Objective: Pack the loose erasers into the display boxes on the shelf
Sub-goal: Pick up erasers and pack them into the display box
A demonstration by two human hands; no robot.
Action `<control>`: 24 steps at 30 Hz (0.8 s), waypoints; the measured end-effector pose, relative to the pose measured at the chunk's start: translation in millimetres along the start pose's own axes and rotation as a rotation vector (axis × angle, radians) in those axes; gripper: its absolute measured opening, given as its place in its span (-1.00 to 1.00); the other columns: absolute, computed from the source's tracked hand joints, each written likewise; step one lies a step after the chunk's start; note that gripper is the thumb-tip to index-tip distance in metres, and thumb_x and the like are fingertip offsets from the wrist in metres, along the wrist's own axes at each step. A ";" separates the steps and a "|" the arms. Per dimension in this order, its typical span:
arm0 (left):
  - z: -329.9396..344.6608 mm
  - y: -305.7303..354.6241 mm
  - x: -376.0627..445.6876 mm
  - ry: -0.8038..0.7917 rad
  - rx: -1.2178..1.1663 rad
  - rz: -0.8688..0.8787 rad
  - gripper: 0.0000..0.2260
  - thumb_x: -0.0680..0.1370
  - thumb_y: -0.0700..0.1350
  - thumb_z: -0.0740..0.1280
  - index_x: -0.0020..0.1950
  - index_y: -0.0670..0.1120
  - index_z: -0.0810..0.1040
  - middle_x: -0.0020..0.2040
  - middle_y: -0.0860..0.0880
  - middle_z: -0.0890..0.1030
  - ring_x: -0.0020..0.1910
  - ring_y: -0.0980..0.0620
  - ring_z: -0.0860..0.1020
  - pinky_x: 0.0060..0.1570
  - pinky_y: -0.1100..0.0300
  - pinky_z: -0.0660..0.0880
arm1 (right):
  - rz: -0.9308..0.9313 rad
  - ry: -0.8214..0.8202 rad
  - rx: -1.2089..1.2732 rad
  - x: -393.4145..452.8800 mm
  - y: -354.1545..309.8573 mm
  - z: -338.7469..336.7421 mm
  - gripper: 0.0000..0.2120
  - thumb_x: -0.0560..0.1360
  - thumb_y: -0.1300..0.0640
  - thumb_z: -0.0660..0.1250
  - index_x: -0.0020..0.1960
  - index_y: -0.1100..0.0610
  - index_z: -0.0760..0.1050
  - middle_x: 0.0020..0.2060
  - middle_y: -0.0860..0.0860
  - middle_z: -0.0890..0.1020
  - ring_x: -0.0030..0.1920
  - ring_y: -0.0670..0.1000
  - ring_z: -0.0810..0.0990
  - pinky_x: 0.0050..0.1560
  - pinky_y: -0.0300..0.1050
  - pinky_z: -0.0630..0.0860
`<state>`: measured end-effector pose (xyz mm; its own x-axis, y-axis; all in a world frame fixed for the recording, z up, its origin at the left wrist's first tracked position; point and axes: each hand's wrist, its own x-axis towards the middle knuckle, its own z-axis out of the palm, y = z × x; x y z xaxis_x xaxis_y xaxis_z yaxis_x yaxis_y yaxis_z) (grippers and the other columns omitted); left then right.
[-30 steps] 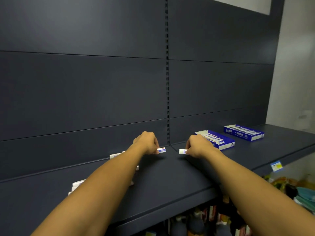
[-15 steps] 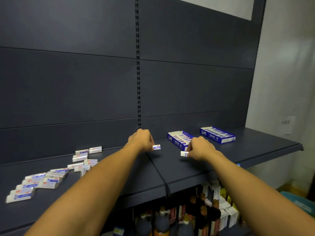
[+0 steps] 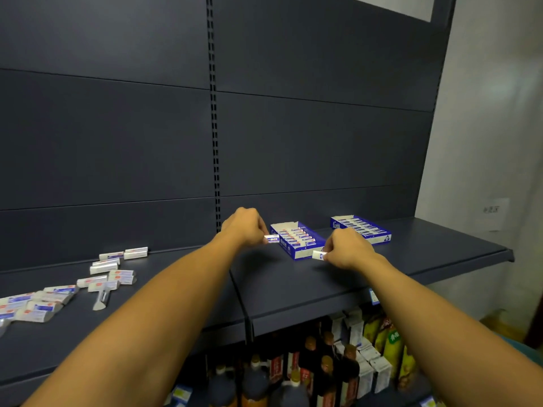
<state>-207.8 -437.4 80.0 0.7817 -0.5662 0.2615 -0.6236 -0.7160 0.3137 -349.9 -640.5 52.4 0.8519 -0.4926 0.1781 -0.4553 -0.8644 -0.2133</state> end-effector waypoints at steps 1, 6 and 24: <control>2.4 2.2 4.4 0.000 -0.004 0.005 -0.87 0.46 -0.05 0.54 0.01 0.05 0.75 -0.03 0.05 0.68 -0.04 0.00 0.61 -0.11 0.09 0.55 | 0.001 0.000 -0.002 4.9 3.2 0.6 -0.79 0.49 0.00 0.46 0.08 0.05 0.64 -0.01 0.03 0.65 0.01 0.06 0.61 0.06 0.06 0.62; 17.9 10.6 35.7 -0.011 -0.021 0.029 -0.86 0.47 -0.03 0.53 0.01 0.00 0.74 -0.04 0.06 0.66 -0.08 0.05 0.59 -0.15 0.11 0.52 | -0.008 0.001 -0.028 36.4 15.4 2.3 -0.85 0.50 0.03 0.44 0.04 0.03 0.64 -0.02 0.02 0.66 -0.01 0.03 0.62 0.05 0.02 0.63; 77.0 5.5 134.9 -0.092 -0.085 0.067 -0.89 0.48 -0.10 0.52 -0.01 -0.03 0.74 0.03 0.02 0.72 -0.03 0.07 0.65 0.04 0.01 0.65 | -0.107 -0.038 0.202 167.4 28.7 48.1 -0.87 0.48 0.02 0.49 0.02 -0.02 0.69 -0.06 -0.05 0.69 -0.08 -0.07 0.63 0.01 -0.02 0.65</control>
<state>-105.0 -549.1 46.7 0.7335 -0.6494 0.2008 -0.6699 -0.6406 0.3752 -207.9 -743.0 29.8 0.9034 -0.3919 0.1740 -0.3043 -0.8719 -0.3837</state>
